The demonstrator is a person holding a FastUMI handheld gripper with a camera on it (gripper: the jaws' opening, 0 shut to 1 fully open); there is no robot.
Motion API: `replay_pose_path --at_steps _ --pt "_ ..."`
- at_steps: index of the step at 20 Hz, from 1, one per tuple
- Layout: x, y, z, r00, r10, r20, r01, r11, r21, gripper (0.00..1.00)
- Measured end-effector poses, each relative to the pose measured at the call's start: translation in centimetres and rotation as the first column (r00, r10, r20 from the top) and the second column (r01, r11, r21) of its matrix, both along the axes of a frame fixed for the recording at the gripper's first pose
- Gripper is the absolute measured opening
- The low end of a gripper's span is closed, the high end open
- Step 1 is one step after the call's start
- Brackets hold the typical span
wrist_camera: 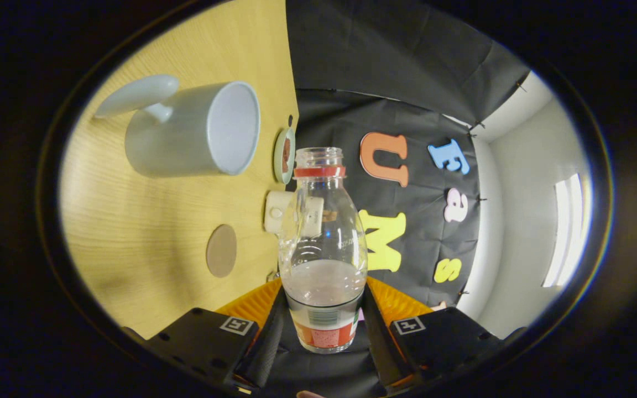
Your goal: Take the bottle from table, then pour the juice into the cup, finally place the bottle on the coaster
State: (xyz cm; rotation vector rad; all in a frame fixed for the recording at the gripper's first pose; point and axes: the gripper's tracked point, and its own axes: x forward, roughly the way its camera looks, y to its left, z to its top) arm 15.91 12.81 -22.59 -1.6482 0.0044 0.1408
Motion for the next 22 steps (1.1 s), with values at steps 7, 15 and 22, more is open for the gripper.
replay_pose_path --at_steps 7,15,22 --pt "0.0 0.2 0.4 1.000 0.011 -0.004 -0.011 0.998 -0.058 0.77" --pt "-0.1 0.4 0.4 1.000 0.018 -0.013 -0.019 0.996 -0.088 0.77" --pt "-0.1 0.4 1.5 1.000 0.029 0.002 -0.028 0.992 -0.123 0.77"
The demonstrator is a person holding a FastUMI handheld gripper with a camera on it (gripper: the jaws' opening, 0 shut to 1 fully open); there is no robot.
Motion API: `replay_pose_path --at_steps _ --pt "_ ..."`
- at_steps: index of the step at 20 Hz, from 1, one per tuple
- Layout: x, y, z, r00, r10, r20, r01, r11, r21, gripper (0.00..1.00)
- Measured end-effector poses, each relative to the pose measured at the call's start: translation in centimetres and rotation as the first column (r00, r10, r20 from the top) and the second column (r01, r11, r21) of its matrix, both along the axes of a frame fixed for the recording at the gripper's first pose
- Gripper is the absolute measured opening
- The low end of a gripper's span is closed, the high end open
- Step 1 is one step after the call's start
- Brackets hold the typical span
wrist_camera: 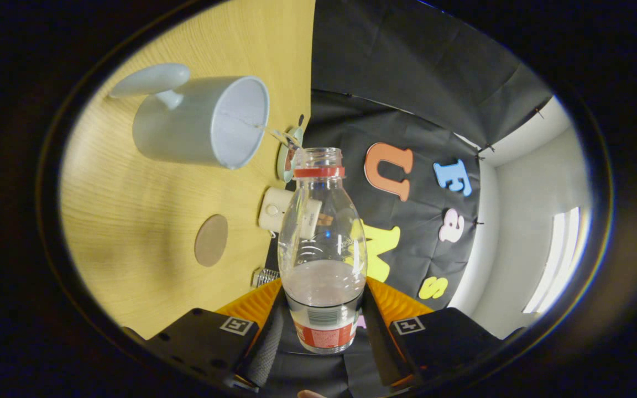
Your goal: Take the bottle from table, then pour the juice into the cup, finally place the bottle on the coaster
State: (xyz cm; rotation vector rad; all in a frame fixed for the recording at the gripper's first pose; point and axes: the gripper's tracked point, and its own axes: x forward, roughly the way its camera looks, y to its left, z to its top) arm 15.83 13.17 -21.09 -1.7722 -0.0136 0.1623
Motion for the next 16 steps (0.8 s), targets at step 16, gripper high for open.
replay_pose_path --at_steps 16 --pt "0.5 0.4 2.3 0.999 0.036 0.028 -0.033 0.995 -0.091 0.76"
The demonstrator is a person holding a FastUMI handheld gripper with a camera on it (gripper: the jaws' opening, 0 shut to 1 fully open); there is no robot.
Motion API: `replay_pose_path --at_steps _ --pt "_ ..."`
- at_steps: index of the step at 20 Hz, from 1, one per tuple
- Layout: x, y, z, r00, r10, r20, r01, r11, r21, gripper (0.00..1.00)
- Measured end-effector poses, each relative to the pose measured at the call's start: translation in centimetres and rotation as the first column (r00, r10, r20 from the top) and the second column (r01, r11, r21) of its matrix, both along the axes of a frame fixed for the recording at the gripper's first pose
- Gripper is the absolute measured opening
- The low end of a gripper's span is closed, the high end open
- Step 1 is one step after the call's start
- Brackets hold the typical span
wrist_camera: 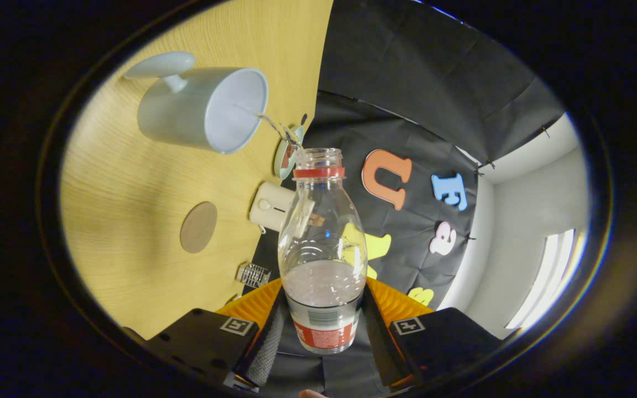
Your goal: Take the bottle from table, then pour the juice into the cup, finally place the bottle on the coaster
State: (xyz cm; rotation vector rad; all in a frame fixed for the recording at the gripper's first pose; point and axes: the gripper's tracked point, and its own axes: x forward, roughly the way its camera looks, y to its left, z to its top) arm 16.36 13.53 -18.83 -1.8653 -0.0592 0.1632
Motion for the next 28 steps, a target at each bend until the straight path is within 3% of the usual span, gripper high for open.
replay_pose_path --at_steps 28 --pt "0.1 1.7 3.4 0.994 0.094 0.062 -0.085 0.987 -0.140 0.76"
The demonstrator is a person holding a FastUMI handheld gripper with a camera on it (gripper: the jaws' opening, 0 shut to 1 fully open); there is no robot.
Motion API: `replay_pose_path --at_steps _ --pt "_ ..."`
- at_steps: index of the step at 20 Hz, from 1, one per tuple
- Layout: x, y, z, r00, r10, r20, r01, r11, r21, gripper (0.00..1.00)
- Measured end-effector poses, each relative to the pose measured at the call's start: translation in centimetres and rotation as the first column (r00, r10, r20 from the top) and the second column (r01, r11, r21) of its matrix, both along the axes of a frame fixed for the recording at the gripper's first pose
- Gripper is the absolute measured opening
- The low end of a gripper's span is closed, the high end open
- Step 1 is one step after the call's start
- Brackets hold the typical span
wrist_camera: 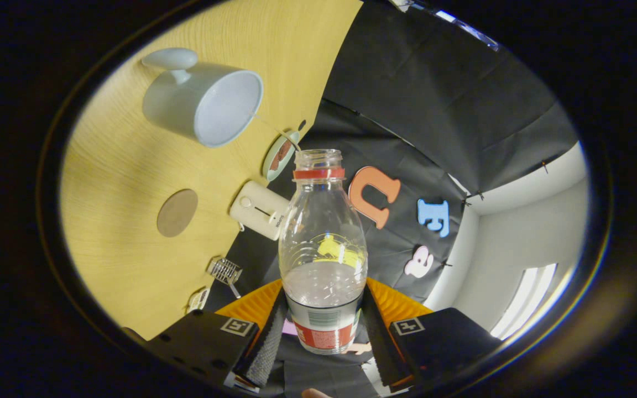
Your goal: Take the bottle from table, then pour the juice into the cup, finally place the bottle on the coaster
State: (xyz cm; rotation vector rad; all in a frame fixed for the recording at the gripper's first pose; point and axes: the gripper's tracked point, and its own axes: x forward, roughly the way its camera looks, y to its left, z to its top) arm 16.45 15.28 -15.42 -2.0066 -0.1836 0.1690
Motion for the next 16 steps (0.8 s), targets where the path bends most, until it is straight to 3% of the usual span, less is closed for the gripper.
replay_pose_path --at_steps 10,16 --pt "-0.1 0.2 -0.2 1.000 0.007 -0.002 -0.007 1.000 0.014 0.77" --pt "-0.5 -1.4 -2.7 0.993 -0.069 -0.096 0.086 0.979 0.187 0.77"
